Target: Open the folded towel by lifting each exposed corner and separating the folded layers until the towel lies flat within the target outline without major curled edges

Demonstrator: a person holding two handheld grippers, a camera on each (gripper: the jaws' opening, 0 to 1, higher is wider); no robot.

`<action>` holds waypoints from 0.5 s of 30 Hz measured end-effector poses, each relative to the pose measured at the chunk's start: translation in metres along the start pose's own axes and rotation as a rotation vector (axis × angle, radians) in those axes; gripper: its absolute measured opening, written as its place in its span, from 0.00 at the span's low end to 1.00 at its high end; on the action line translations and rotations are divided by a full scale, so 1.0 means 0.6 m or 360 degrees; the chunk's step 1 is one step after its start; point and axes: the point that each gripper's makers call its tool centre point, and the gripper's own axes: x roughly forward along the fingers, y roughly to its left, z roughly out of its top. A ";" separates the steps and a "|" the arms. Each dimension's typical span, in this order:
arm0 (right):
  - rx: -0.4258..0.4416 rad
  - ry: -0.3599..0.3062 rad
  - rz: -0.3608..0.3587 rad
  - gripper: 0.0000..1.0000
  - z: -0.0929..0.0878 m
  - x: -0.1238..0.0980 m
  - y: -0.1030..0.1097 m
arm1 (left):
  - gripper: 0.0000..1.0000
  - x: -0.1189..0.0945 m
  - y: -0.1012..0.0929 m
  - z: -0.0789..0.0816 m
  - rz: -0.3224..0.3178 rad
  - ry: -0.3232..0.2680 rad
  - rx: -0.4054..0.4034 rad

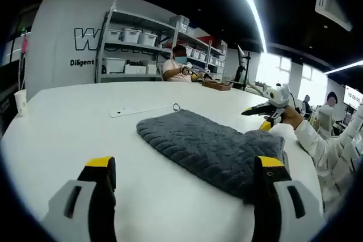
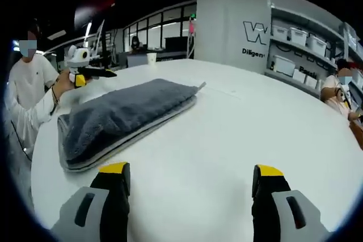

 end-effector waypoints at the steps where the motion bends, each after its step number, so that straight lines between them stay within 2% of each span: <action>1: -0.0006 0.0000 0.0002 0.91 0.000 -0.007 0.003 | 0.99 0.000 -0.001 0.000 -0.0003 0.0000 0.0001; 7: -0.0089 0.0020 -0.0045 0.91 0.000 -0.046 0.018 | 0.99 0.002 -0.005 -0.006 -0.0008 0.0025 0.0018; 15: -0.0253 0.0038 -0.0035 0.91 0.006 -0.076 0.084 | 0.99 -0.001 -0.006 -0.004 -0.0011 0.0021 0.0020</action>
